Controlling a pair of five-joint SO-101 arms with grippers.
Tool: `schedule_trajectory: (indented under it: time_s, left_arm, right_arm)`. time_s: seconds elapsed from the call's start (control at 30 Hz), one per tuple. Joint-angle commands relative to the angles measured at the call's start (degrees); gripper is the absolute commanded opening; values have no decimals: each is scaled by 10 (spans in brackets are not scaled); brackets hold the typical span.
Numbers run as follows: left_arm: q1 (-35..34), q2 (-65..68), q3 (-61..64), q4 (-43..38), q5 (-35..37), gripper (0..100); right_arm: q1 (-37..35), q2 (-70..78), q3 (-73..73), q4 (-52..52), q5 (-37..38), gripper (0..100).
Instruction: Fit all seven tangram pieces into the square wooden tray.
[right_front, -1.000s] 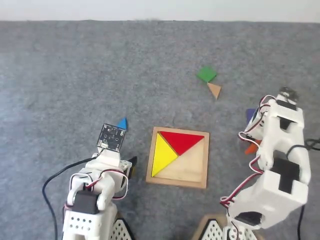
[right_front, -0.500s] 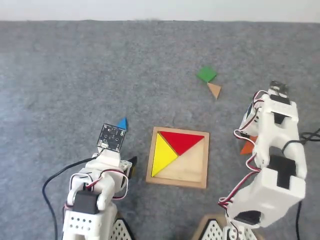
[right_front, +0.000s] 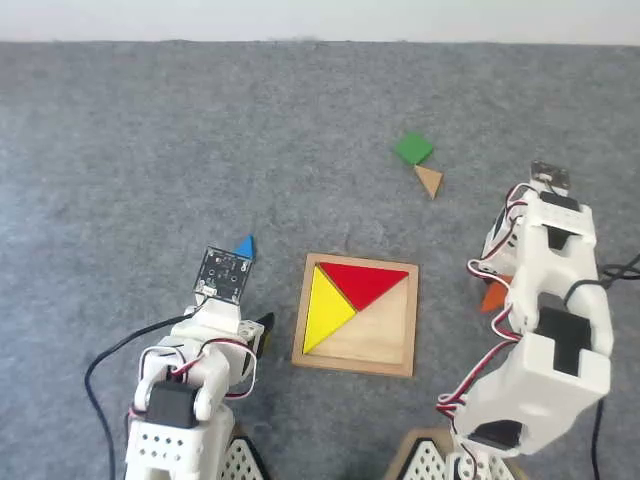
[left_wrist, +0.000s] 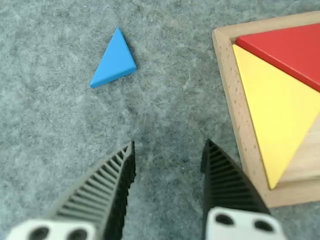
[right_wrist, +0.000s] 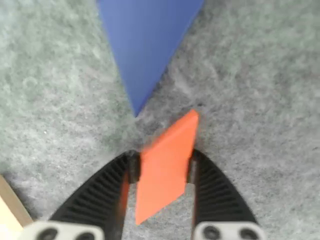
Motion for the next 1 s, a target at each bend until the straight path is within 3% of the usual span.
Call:
schedule_trajectory:
  time_s: [0.0,0.27,0.43,0.6,0.77,0.97]
  left_arm:
    - [3,-4,-4,-3,-1,207]
    - [3,-4,-4,-3,-1,207]
    - [3,-4,-4,-3,-1,207]
    - [3,-4,-4,-3,-1,207]
    - [4,-4,-4,-3,-1,207]
    - [3,-4,-4,-3,-1,207]
  right_arm:
    - [-10,-7,-3,-11,8,13]
    - [-49,-148,2,52,-15,15]
    - [-180,-251,6,100,-47,17]
    - [-330,-248,35,70,-65,19]
    - [-389,-184,55,42,-227,70]
    - [-391,-115,-11,90,-323,72]
